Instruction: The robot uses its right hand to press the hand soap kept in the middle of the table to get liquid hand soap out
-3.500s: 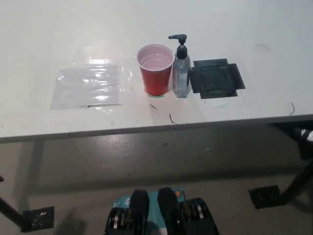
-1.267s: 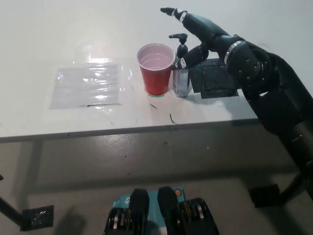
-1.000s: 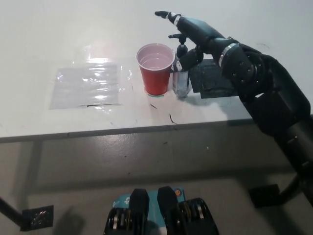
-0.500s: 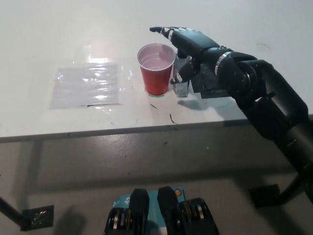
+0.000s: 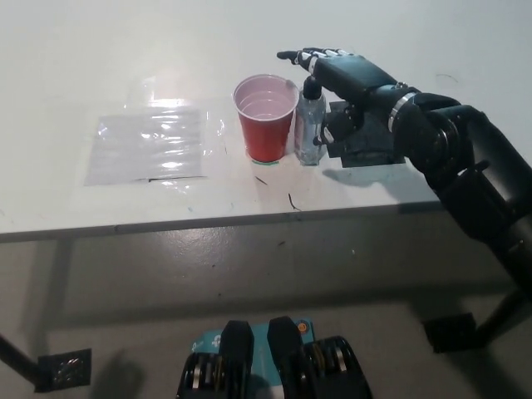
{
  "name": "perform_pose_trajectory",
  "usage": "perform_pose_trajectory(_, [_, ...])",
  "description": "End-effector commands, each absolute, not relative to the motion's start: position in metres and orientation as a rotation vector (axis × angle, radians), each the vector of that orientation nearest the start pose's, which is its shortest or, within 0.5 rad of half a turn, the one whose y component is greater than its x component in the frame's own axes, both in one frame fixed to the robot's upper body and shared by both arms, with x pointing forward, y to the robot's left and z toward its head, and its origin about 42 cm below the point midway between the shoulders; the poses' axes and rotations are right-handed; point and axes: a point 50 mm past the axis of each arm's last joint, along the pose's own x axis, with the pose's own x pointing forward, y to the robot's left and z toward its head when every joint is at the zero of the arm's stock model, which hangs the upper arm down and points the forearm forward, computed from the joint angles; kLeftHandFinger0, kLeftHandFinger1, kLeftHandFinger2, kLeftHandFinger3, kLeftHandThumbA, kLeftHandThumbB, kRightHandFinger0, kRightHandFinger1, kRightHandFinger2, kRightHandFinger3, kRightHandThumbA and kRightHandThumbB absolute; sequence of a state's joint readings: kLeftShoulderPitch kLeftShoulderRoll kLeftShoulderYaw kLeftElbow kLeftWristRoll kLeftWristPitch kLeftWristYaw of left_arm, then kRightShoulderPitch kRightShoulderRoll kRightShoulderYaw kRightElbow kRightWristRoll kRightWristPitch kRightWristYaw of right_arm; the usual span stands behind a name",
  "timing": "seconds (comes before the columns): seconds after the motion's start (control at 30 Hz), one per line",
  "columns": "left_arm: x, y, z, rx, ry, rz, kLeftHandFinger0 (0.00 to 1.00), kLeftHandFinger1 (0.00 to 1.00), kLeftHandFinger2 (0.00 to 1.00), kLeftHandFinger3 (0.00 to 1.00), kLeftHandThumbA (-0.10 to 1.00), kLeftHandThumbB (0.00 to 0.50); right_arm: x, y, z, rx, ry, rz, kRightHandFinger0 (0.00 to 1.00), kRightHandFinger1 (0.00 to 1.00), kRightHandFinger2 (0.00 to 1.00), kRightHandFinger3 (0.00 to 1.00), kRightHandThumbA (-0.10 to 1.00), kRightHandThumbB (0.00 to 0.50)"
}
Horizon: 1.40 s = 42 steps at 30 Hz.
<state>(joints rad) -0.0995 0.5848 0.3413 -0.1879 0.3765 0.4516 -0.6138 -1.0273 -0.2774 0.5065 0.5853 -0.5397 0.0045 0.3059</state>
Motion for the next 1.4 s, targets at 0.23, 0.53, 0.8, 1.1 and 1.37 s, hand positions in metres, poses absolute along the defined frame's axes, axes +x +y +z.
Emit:
perform_pose_trajectory(0.23, [0.301,0.443,0.255,0.812,0.292,0.004,1.0,1.0,1.0,0.88,1.0,0.079,0.523,-0.104,0.284,-1.219,-0.302,0.638,1.0,1.0,1.0,1.0,1.0,0.447])
perform_pose_trajectory(0.53, [0.306,0.442,0.26,0.826,0.287,0.003,1.0,1.0,1.0,0.88,1.0,0.081,0.522,-0.1,0.264,-1.283,-0.346,0.676,1.0,1.0,1.0,1.0,1.0,0.452])
perform_pose_trajectory(0.8, [0.306,0.441,0.264,0.839,0.278,0.012,1.0,1.0,1.0,0.86,1.0,0.09,0.526,-0.126,0.26,-1.413,-0.292,0.655,1.0,1.0,1.0,1.0,1.0,0.433])
perform_pose_trajectory(1.1, [0.303,0.442,0.265,0.848,0.279,0.02,1.0,1.0,1.0,0.88,1.0,0.072,0.525,-0.151,0.264,-1.517,-0.283,0.63,1.0,1.0,1.0,1.0,1.0,0.461])
perform_pose_trajectory(1.37, [0.306,0.443,0.267,0.843,0.274,0.017,1.0,1.0,1.0,0.87,1.0,0.094,0.524,-0.153,0.264,-1.501,-0.244,0.621,1.0,1.0,1.0,1.0,1.0,0.479])
